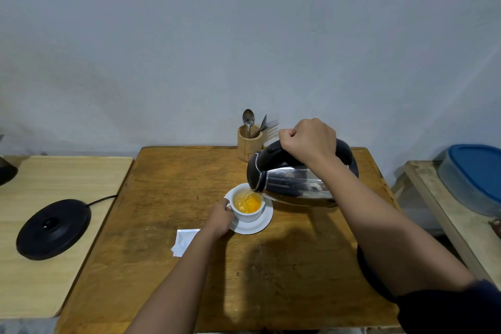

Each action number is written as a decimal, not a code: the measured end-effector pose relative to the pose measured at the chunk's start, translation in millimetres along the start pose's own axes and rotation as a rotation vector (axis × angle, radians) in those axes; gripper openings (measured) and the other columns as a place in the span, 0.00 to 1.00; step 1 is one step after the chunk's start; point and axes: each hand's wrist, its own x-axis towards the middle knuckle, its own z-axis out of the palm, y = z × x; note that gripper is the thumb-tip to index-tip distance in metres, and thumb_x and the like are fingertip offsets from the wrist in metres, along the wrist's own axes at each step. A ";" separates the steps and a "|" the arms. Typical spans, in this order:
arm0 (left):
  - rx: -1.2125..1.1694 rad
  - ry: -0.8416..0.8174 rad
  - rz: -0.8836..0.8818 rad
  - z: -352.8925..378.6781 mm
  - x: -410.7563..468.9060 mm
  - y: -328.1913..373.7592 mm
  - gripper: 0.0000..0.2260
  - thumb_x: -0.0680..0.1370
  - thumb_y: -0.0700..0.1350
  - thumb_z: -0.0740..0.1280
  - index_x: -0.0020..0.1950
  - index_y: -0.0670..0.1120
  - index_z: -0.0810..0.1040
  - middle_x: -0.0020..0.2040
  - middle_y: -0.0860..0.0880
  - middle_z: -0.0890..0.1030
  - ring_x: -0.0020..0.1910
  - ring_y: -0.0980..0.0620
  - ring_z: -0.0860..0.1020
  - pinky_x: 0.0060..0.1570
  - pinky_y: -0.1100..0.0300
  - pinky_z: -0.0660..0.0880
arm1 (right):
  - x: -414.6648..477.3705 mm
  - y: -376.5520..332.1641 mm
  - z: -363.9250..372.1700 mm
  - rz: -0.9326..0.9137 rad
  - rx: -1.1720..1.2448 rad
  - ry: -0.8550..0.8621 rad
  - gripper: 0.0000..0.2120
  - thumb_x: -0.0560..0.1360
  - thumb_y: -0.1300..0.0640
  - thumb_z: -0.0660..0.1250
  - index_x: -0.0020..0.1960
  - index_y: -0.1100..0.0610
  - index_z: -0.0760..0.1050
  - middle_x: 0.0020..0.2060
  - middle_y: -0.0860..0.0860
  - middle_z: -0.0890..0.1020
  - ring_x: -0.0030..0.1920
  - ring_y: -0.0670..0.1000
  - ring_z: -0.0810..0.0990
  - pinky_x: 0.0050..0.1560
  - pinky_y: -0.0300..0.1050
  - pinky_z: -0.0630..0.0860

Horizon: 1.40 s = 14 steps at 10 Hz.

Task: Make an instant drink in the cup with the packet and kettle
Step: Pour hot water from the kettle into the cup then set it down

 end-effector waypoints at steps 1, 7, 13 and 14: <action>0.009 0.003 -0.001 -0.2 1.4 -0.8 0.14 0.80 0.39 0.55 0.63 0.40 0.73 0.61 0.39 0.77 0.59 0.42 0.75 0.57 0.53 0.71 | 0.1 1.4 1.1 0.003 -0.006 0.003 0.20 0.72 0.52 0.58 0.23 0.57 0.63 0.20 0.50 0.65 0.23 0.50 0.63 0.27 0.38 0.59; 0.022 -0.008 -0.006 0.3 1.6 -1.4 0.15 0.79 0.38 0.55 0.65 0.39 0.72 0.62 0.38 0.77 0.59 0.40 0.75 0.53 0.54 0.70 | -6.5 -0.1 0.8 0.008 -0.024 -0.016 0.20 0.72 0.53 0.59 0.23 0.56 0.62 0.20 0.49 0.64 0.23 0.49 0.61 0.27 0.39 0.57; 0.028 0.022 -0.012 2.0 2.1 -0.3 0.15 0.79 0.38 0.55 0.64 0.39 0.72 0.62 0.38 0.77 0.59 0.40 0.75 0.56 0.52 0.72 | -10.7 3.7 1.1 0.011 -0.042 -0.002 0.20 0.72 0.53 0.59 0.23 0.57 0.62 0.21 0.50 0.64 0.23 0.49 0.61 0.27 0.38 0.57; 0.020 0.025 -0.015 2.4 1.8 -0.7 0.15 0.79 0.39 0.55 0.64 0.39 0.72 0.62 0.37 0.77 0.59 0.40 0.75 0.55 0.53 0.71 | -11.7 3.3 2.4 0.018 -0.043 0.000 0.20 0.72 0.53 0.58 0.23 0.57 0.61 0.21 0.50 0.64 0.23 0.49 0.60 0.27 0.39 0.56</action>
